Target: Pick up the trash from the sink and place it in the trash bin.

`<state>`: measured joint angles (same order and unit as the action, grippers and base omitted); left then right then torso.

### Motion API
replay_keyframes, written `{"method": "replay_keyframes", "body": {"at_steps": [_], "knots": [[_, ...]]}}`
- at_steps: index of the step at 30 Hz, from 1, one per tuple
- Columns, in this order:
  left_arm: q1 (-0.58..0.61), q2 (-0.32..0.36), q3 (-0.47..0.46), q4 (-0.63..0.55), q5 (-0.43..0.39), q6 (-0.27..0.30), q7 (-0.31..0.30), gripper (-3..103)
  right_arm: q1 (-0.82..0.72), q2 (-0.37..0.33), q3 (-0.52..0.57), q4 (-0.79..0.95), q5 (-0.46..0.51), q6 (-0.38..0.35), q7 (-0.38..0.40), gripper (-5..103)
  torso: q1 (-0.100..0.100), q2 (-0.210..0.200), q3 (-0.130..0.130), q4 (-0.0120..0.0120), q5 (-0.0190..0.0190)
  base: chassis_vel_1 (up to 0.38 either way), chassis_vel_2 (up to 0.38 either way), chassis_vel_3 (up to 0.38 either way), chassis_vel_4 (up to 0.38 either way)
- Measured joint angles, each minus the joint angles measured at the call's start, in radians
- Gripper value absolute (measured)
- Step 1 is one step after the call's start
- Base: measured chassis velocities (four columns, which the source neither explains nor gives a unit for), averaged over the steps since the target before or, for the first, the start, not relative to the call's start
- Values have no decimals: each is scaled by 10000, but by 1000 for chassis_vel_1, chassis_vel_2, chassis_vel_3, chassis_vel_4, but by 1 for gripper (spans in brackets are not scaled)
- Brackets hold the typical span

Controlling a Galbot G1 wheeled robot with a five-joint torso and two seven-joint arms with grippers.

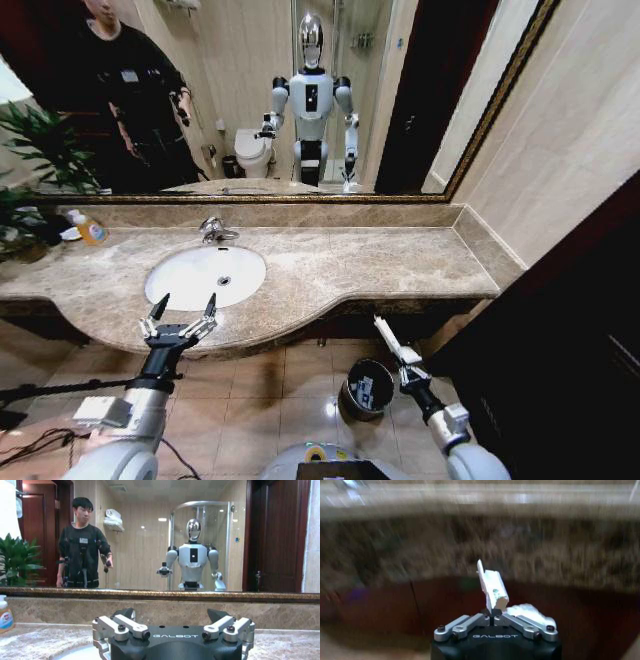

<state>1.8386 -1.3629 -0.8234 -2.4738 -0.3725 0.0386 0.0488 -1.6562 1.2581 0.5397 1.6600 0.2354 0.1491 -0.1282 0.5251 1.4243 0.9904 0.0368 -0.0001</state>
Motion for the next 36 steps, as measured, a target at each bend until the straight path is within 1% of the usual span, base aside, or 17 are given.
{"method": "replay_keyframes", "body": {"at_steps": [2,3,4,6,7,10,11,16,17,20,25,26,27,29,30,34,36], "knots": [[0,0,1,0,0,0,3,100,603,134,-218,-1077,-117,201,4,0,0,0,0,2,4,0,0,0,0],[0,0,1,0,0,0,3,100,603,134,-218,-1077,-117,201,4,0,0,0,0,2,4,0,0,0,0],[0,0,1,0,0,0,0,100,837,181,-304,-1525,-162,300,-14,0,1,0,0,1,1,0,0,0,0],[0,0,1,0,0,0,3,100,1465,243,-615,-2765,-228,507,-27,0,0,-2,0,1,3,0,0,0,0],[0,0,1,0,0,0,3,100,1465,243,-615,-2765,-228,507,-27,0,0,-2,0,1,3,0,0,0,0],[0,0,1,0,0,0,0,100,2331,273,-1044,-4612,-318,833,11,0,0,-2,0,1,0,0,0,0,0],[0,0,1,0,0,0,0,100,2331,273,-1044,-4612,-318,833,11,0,0,-2,0,1,0,0,0,0,0],[0,0,1,0,0,0,0,100,3563,828,-1134,-7375,-692,1389,104,0,0,-2,0,1,1,0,0,0,0],[0,0,1,0,0,0,0,100,3563,828,-1134,-7375,-692,1389,104,0,0,-2,0,1,1,0,0,0,0],[0,-1,1,0,0,0,0,100,4043,1051,-1202,-8314,-735,1511,122,0,1,-2,1,1,0,0,0,0,0],[0,0,1,0,0,0,0,100,4190,1233,-1212,-8562,-945,1529,68,0,0,-2,1,0,1,0,0,0,0],[0,0,1,0,0,0,1,100,4205,1283,-1215,-8566,-984,1533,64,5,0,-2,0,0,0,0,0,0,0],[0,0,1,0,0,0,0,100,4217,1342,-1214,-8562,-1028,1543,98,5,0,-2,0,0,-1,0,0,0,0],[0,0,1,0,0,0,0,100,4230,1414,-1207,-8540,-1108,1584,212,16,0,-2,0,1,2,0,0,0,0],[0,0,1,0,0,0,0,100,4230,1414,-1207,-8540,-1108,1584,212,16,0,-2,0,1,2,0,0,0,0],[0,0,1,0,0,0,0,100,4180,1405,-1199,-8463,-1269,1702,386,37,0,-2,0,0,2,0,0,0,0],[0,0,1,0,0,0,0,100,4150,1382,-1191,-8435,-1289,1735,440,37,0,-2,0,0,1,0,0,0,0]]}}
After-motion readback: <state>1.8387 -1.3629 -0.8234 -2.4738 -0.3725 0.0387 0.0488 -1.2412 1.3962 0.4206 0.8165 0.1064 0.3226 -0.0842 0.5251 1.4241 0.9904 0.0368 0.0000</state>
